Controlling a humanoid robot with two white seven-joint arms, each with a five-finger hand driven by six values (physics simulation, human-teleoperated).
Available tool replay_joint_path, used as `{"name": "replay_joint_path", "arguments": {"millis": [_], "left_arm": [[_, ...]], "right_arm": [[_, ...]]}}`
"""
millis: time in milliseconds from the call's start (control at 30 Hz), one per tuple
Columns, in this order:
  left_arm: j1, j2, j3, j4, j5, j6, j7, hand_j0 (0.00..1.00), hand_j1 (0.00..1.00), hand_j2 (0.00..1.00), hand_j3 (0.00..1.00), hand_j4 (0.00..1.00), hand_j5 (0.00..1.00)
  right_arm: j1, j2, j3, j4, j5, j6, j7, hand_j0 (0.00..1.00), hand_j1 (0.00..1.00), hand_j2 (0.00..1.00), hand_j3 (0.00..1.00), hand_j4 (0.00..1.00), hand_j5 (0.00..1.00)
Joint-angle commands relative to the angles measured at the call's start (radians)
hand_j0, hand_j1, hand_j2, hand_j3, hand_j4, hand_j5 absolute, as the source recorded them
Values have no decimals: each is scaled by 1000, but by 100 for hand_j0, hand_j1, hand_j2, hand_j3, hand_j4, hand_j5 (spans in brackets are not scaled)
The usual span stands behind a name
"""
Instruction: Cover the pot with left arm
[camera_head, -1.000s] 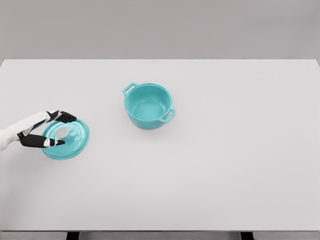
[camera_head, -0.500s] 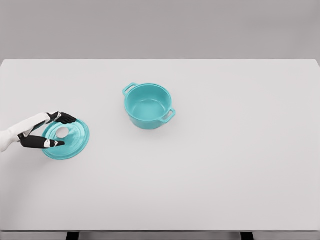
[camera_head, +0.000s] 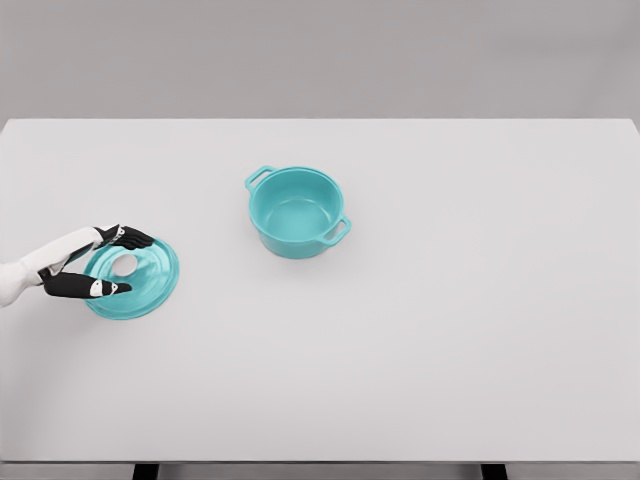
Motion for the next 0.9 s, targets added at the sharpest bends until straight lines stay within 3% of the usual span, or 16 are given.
{"name": "replay_joint_path", "arguments": {"millis": [0,867], "left_arm": [[0,-1,1,7,6,1,2,76,76,76,76,76,76],[0,-12,-22,48,4,-5,3,61,61,61,61,61,61]], "right_arm": [[0,0,0,0,1,0,0,100,100,100,100,100,100],[0,0,0,0,1,0,0,100,100,100,100,100,100]]}}
